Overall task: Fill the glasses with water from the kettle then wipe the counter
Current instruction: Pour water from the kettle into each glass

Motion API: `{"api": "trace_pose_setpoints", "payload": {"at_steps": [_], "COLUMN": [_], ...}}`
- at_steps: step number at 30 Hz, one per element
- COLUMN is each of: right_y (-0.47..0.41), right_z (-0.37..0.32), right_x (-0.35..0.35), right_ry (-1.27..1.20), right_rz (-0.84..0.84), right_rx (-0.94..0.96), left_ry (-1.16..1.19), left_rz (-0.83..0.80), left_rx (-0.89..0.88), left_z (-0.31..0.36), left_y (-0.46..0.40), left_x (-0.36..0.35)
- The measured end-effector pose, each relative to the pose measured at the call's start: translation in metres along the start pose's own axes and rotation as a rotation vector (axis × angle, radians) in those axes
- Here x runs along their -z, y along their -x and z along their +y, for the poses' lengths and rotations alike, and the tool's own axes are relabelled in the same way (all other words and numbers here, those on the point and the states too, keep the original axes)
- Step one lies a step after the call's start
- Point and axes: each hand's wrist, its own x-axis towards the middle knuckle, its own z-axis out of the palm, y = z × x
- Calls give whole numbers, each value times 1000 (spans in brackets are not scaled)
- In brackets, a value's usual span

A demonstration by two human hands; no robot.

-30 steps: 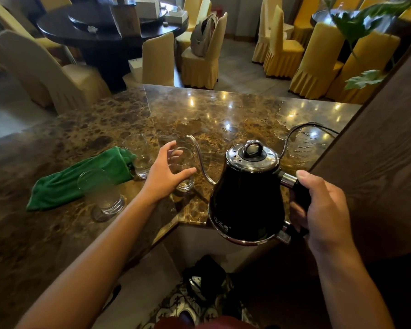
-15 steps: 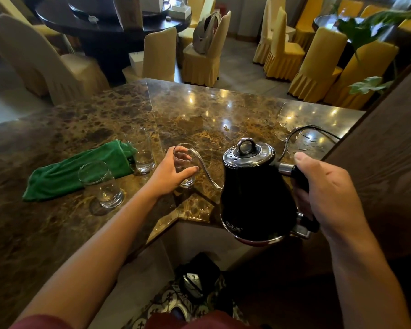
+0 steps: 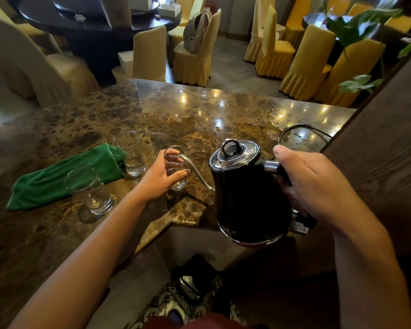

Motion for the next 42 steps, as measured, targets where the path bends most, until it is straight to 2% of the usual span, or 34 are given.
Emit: {"api": "trace_pose_setpoints", "payload": {"at_steps": [19,29,42], "right_y": [-9,-29,-39], "right_z": [-28,-58,-65], "right_x": [4,12,15], "right_ry": [231,343,419], "right_rz": [-31,-84,-92], "right_rx": [120,105,112], "left_ry": [6,-12,-22], "left_rz": [22,44,22], "left_rx": [-1,-3,1], "left_z": [6,6,7], "left_y": [5,7,7], "left_x": [-2,-3,-1]}}
